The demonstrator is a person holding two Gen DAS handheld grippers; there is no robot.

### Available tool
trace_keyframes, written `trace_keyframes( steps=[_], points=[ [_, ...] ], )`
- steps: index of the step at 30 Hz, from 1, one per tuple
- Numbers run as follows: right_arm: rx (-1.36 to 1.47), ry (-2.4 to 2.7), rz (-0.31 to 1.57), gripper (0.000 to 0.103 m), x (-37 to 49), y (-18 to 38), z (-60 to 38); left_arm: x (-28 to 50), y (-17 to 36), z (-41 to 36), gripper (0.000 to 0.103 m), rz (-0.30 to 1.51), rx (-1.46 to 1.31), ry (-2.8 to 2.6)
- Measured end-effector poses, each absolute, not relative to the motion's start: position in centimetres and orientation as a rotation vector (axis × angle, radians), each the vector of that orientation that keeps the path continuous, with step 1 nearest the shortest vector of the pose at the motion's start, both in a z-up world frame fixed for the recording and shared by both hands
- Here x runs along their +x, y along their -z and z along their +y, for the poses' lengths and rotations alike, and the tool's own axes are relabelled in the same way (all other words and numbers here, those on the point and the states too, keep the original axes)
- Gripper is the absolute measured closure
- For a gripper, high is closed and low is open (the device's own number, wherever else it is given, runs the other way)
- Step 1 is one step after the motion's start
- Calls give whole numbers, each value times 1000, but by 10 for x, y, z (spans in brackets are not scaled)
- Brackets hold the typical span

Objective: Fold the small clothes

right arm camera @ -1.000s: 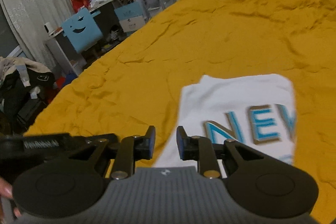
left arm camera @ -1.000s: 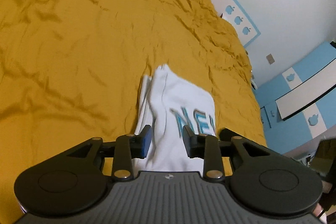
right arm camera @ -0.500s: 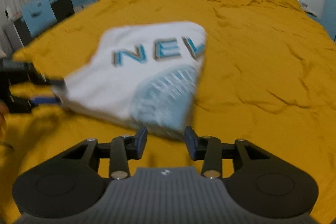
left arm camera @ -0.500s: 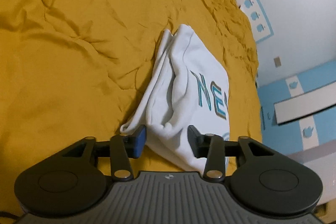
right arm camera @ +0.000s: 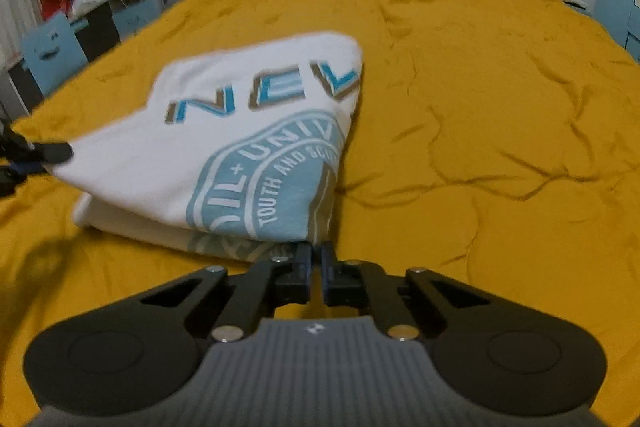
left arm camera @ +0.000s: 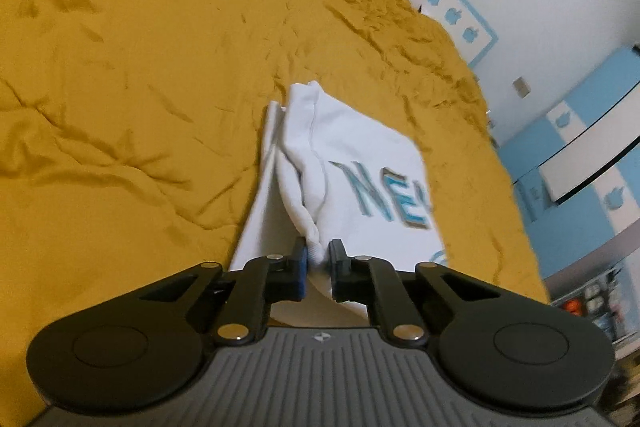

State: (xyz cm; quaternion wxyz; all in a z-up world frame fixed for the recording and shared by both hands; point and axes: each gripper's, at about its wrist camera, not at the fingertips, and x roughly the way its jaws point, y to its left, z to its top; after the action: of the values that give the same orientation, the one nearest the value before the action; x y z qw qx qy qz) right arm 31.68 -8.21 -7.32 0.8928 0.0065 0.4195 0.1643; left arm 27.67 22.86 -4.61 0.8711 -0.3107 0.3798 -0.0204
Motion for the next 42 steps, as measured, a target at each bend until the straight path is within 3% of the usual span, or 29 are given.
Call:
trace_keyframes(
  steps=[9,15,27,30,36,38,40,42],
  points=[
    [-57,-366,940,103,317,101,-76,274,98,226,92,904,-604,-45],
    [-19,-382,976,103,327,107,-84,276,103,217,90,927,-511,-59],
    [58,-385,1021,103,323,100,-102,265,87,210,87,1015,-464,-104],
    [76,-391,1016,103,316,90,-108,260,81,208,91,1054,-406,-148],
    [133,-401,969,103,308,60,-122,239,44,214,90,943,-379,-123],
    [154,-400,951,98,306,51,-123,236,30,215,81,902,-377,-93],
    [171,-398,935,84,304,43,-124,237,19,215,65,862,-378,-65],
    [196,-399,920,76,302,35,-126,239,9,214,50,812,-380,-35]
  ],
)
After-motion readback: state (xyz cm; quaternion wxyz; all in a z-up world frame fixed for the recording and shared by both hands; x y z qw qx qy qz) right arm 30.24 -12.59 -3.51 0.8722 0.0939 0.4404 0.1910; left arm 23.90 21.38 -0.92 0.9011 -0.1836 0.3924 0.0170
